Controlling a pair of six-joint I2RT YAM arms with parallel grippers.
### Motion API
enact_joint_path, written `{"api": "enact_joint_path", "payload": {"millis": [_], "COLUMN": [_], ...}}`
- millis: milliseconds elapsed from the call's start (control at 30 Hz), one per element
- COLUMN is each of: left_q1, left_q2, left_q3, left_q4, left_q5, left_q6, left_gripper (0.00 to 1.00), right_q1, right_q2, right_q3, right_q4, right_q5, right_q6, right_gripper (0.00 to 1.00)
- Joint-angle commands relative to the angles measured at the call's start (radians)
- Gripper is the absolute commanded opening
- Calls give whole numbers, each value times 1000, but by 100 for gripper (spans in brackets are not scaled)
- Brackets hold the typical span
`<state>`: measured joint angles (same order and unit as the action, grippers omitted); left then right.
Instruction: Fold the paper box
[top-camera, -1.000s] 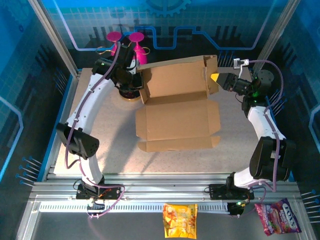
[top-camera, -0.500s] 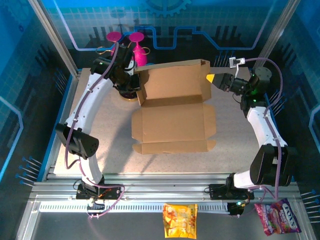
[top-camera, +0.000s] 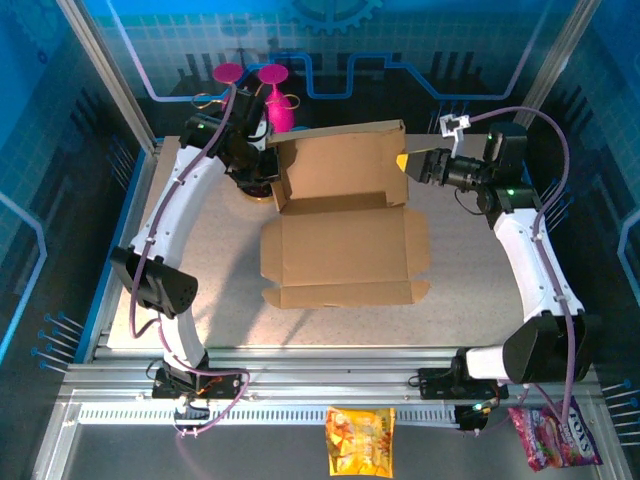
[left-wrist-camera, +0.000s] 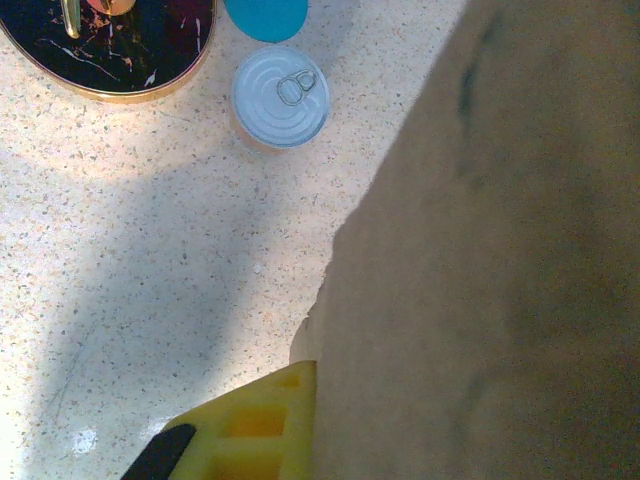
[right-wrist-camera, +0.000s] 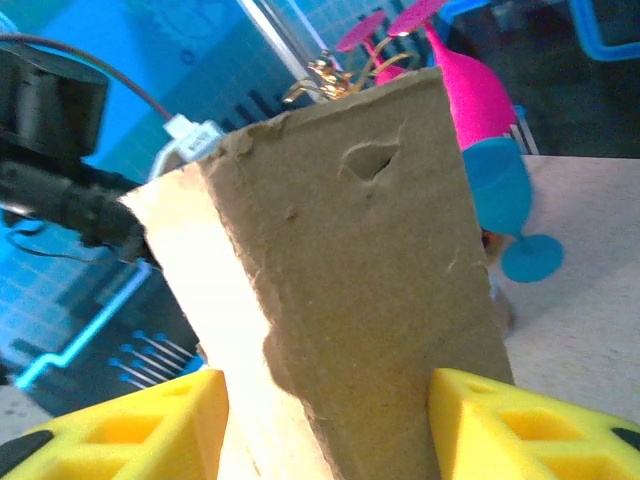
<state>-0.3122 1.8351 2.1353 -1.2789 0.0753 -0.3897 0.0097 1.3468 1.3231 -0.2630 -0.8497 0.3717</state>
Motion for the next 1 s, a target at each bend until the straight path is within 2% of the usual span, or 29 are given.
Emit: {"api": "enact_joint_path", "payload": {"millis": [0,100,300,467,733,767,833,900,967], "left_q1": [4,4,0,-6,-8,-8,-8,-10,-10], "left_q2": [-33,-35,-39,-42,-41,-41,-39,-39,-38], "left_q3": [23,22,17,18,17,17,17,17,18], "left_q4": [-4,0,1,3,-1,0,-1,-2,-2], "left_q5": [19,22,25,24,23,22,20,17,17], "left_q6": [2,1,2,4,4,4,3,2,3], "left_gripper": [0,0,0,0,0,0,0,0,0], "right_q1": [46,80,128,177,243,251,264,278,289], "right_q2": [-12,-2,42,69,123,125,124,119,112], "right_q3": [54,84,138,176,219,220,220,218,214], "right_q4": [-184,-219,-245,-270,-283,-281,-273,-267,-262], "right_q5": [201,298,386,557,750,768,799,834,865], "right_q6": [-157,-197,-229,-255,-286,-287,-286,-290,-296], "right_gripper": [56,56,52,51,39,36,25,9,4]}}
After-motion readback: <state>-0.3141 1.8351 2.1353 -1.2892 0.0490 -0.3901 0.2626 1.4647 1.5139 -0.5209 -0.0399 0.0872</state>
